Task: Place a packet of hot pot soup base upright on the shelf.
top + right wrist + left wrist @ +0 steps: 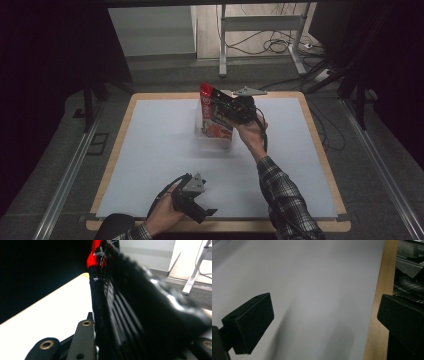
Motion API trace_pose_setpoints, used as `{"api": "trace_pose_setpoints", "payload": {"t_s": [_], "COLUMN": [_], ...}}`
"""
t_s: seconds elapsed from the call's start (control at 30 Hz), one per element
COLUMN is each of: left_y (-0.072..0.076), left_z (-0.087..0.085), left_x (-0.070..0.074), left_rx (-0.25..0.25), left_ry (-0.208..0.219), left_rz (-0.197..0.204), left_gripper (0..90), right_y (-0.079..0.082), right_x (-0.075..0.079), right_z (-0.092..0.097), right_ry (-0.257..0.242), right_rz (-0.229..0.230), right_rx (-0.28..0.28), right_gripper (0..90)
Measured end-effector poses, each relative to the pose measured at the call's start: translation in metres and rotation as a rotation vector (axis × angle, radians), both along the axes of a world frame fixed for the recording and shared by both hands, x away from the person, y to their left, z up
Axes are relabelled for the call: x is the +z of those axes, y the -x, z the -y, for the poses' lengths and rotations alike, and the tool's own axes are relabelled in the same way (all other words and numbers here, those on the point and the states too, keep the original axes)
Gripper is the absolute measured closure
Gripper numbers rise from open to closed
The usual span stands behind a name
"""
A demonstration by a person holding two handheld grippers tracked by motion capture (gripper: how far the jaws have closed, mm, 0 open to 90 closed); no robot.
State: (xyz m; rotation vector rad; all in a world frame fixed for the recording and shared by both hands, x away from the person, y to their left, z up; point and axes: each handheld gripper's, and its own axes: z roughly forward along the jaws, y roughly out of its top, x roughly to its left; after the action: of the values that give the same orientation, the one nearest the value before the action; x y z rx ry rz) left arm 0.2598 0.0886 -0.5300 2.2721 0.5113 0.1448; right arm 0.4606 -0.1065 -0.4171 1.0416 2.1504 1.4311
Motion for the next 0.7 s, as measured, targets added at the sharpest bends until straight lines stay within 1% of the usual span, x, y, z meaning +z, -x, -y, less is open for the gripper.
{"api": "trace_pose_setpoints", "payload": {"t_s": [0.1,0.2,0.27,0.3,0.33,0.37,0.4,0.43,0.47,0.5,0.6,0.67,0.7], "left_y": [0.0,0.0,0.0,-0.001,-0.001,-0.001,-0.001,-0.001,-0.001,-0.001,-0.001,0.0,0.0], "left_z": [0.001,0.001,0.0,0.0,0.0,-0.001,-0.001,-0.001,-0.001,-0.001,-0.001,0.0,0.0], "left_x": [0.0,0.0,-0.001,-0.001,-0.001,-0.001,-0.001,-0.001,-0.001,-0.001,-0.001,-0.001,-0.001], "left_rx": [0.0,0.002,0.004,0.004,0.006,0.006,0.006,0.006,0.005,0.004,0.0,-0.001,-0.003], "left_ry": [-0.001,0.001,0.004,0.005,0.009,0.011,0.011,0.012,0.012,0.013,0.017,0.021,0.023], "left_rz": [-0.001,-0.004,-0.007,-0.009,-0.011,-0.012,-0.012,-0.012,-0.013,-0.013,-0.01,-0.006,-0.005], "left_gripper": [0.5,0.5,0.5,0.5,0.5,0.5,0.5,0.5,0.6,0.6,0.6,0.5,0.5], "right_y": [0.0,0.0,0.0,0.001,0.001,0.001,0.001,0.001,0.002,0.002,0.002,0.001,0.001], "right_x": [-0.005,-0.008,-0.01,-0.01,-0.01,-0.01,-0.01,-0.009,-0.009,-0.009,-0.007,-0.006,-0.006], "right_z": [0.008,0.013,0.011,0.008,0.008,0.006,0.006,0.004,0.002,0.002,0.001,0.003,0.003], "right_ry": [0.01,0.021,0.047,0.074,0.074,0.091,0.091,0.096,0.118,0.118,0.129,0.12,0.12], "right_rz": [-0.008,-0.021,-0.018,-0.001,-0.001,0.009,0.009,0.009,0.016,0.016,0.022,0.011,0.011], "right_rx": [-0.017,-0.017,-0.016,-0.009,-0.009,0.003,0.003,0.009,0.014,0.014,0.022,0.035,0.035], "right_gripper": [69.6,67.2,61.2,55.9,55.9,50.1,50.1,47.5,44.2,44.2,38.6,33.4,33.4]}}
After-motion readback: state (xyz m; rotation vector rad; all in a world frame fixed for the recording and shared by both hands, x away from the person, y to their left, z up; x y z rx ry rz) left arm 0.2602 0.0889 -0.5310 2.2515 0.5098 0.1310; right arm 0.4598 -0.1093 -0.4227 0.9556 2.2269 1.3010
